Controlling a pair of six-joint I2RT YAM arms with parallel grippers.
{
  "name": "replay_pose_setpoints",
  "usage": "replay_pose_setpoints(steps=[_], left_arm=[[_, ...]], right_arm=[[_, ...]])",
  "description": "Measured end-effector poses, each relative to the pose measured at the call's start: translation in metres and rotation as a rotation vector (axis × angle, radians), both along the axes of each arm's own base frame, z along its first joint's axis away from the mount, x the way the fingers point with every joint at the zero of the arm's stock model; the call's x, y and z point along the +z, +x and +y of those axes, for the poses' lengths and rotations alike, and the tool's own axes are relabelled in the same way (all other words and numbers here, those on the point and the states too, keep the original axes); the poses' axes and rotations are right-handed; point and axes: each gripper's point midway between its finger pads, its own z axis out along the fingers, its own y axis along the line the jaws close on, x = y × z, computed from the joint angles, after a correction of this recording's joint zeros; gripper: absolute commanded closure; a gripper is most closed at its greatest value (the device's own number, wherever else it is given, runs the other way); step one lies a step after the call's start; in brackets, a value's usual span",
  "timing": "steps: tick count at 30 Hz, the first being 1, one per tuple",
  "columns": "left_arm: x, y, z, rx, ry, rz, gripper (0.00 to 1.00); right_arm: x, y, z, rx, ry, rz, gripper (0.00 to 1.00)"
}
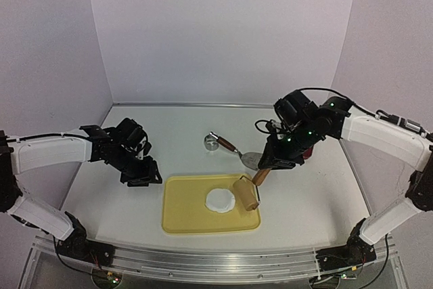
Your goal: Roll out the dumpling wrappers from the dough
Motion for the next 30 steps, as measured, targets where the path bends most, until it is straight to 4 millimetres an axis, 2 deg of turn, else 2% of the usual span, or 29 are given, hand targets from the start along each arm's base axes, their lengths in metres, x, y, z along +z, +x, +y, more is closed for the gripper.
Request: replay_pose_setpoints(steps=[4, 10, 17, 22, 27, 30], left_arm=[[-0.012, 0.001, -0.003, -0.003, -0.006, 0.049, 0.45], [-0.028, 0.001, -0.014, -0.022, -0.025, 0.098, 0.47], [-0.046, 0.003, -0.017, -0.022, -0.010, 0.130, 0.54], [-0.062, -0.001, -0.012, -0.013, 0.026, 0.163, 0.58], [-0.075, -0.008, -0.005, -0.006, 0.056, 0.192, 0.63], [-0.079, -0.010, -0.004, -0.009, 0.058, 0.198, 0.73]], right_arm=[[0.007, -0.002, 0.008, -0.010, 0.085, -0.010, 1.00], [-0.017, 0.002, 0.013, -0.059, 0.096, 0.028, 1.00], [-0.038, 0.016, 0.027, -0.076, 0.094, 0.038, 1.00], [-0.058, 0.016, 0.027, -0.075, 0.070, 0.061, 1.00], [-0.061, 0.016, 0.030, -0.062, 0.090, 0.042, 1.00], [-0.062, 0.015, 0.030, -0.055, 0.099, 0.027, 1.00]])
